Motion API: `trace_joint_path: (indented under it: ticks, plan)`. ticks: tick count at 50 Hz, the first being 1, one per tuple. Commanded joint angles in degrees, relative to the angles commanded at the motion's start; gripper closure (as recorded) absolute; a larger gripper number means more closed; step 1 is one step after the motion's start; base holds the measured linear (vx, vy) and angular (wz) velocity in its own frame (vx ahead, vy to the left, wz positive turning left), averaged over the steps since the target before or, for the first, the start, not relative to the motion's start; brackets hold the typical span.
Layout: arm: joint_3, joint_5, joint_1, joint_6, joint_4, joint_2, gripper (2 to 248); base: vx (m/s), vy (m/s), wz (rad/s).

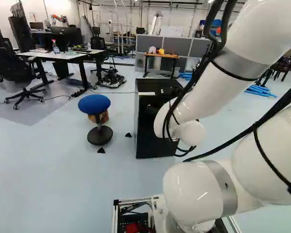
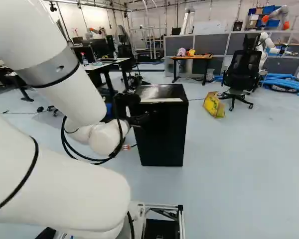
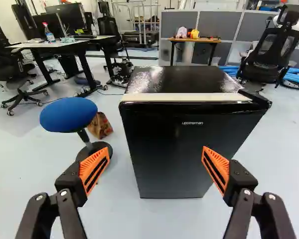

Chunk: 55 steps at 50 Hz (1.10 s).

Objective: Grab a drink from the fridge

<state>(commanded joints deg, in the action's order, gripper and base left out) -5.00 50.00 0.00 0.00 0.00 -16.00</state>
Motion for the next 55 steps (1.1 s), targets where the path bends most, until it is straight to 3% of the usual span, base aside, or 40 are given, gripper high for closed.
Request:
trace_joint_path:
  ticks: [55]
  plan:
    - [0.0,0.0,0.0,0.0,0.0,0.0,3,0.016,0.065,-0.005]
